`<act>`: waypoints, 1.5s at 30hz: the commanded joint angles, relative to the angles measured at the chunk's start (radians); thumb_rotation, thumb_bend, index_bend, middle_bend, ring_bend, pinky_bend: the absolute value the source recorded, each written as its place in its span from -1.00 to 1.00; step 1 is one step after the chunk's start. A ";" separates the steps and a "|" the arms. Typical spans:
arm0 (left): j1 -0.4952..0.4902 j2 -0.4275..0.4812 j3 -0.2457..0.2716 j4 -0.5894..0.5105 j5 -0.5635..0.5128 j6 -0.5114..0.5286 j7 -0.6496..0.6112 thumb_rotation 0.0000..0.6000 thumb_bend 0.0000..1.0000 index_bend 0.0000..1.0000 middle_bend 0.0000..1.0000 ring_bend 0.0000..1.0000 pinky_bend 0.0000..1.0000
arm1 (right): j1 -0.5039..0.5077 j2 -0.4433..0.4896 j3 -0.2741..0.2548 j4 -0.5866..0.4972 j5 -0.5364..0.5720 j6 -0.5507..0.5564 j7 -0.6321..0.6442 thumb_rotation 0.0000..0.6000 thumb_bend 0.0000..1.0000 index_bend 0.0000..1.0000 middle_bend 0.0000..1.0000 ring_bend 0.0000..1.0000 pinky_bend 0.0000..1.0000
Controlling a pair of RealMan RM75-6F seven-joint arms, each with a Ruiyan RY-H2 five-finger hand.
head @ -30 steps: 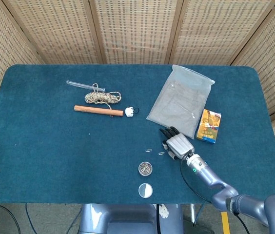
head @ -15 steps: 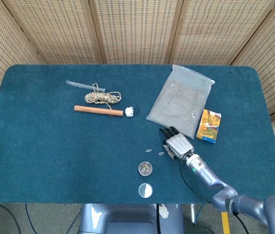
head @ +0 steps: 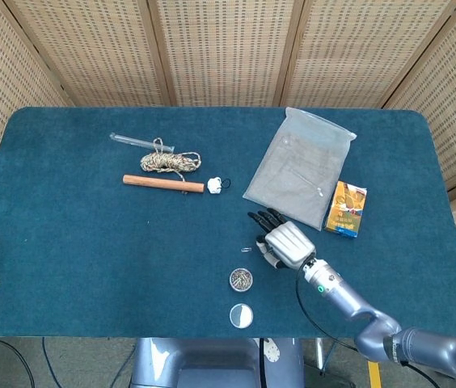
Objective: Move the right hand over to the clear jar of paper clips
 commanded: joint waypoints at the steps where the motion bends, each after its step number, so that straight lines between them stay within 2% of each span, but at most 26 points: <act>1: 0.000 0.000 0.002 -0.001 0.005 0.001 0.001 1.00 -0.82 -1.00 -1.00 -1.00 -1.00 | 0.023 0.017 -0.008 -0.076 -0.030 -0.017 0.004 1.00 -0.13 0.44 -1.00 -1.00 -1.00; 6: 0.003 0.001 0.003 -0.003 0.008 0.006 -0.002 1.00 -0.82 -1.00 -1.00 -1.00 -1.00 | 0.059 -0.026 0.002 -0.113 -0.014 -0.069 -0.030 1.00 -0.13 0.44 -1.00 -1.00 -1.00; 13: 0.002 0.005 0.001 0.004 0.003 0.001 -0.018 1.00 -0.82 -1.00 -1.00 -1.00 -1.00 | 0.077 -0.082 0.013 -0.097 0.023 -0.090 -0.106 1.00 -0.13 0.44 -1.00 -1.00 -1.00; 26: 0.000 0.010 0.001 0.005 0.004 -0.004 -0.027 1.00 -0.82 -1.00 -1.00 -1.00 -1.00 | 0.073 -0.090 0.003 -0.079 0.062 -0.098 -0.158 1.00 -0.13 0.44 -1.00 -1.00 -1.00; 28: 0.001 0.008 0.002 0.005 0.006 -0.004 -0.024 1.00 -0.82 -1.00 -1.00 -1.00 -1.00 | 0.068 -0.087 -0.001 -0.084 0.068 -0.095 -0.171 1.00 -0.19 0.34 -1.00 -1.00 -1.00; 31: 0.002 0.007 0.003 0.004 0.005 -0.002 -0.014 1.00 -0.82 -1.00 -1.00 -1.00 -1.00 | 0.061 -0.084 -0.003 -0.089 0.078 -0.085 -0.197 1.00 -0.42 0.11 -1.00 -1.00 -1.00; 40: 0.001 0.007 0.004 0.001 0.005 -0.003 -0.008 1.00 -0.83 -1.00 -1.00 -1.00 -1.00 | 0.053 -0.070 -0.001 -0.110 0.092 -0.070 -0.216 1.00 -0.45 0.09 -1.00 -1.00 -1.00; 45: 0.001 0.008 0.004 0.001 0.005 -0.002 -0.013 1.00 -0.83 -1.00 -1.00 -1.00 -1.00 | 0.040 -0.030 -0.003 -0.150 0.076 -0.041 -0.209 1.00 -0.45 0.09 -1.00 -1.00 -1.00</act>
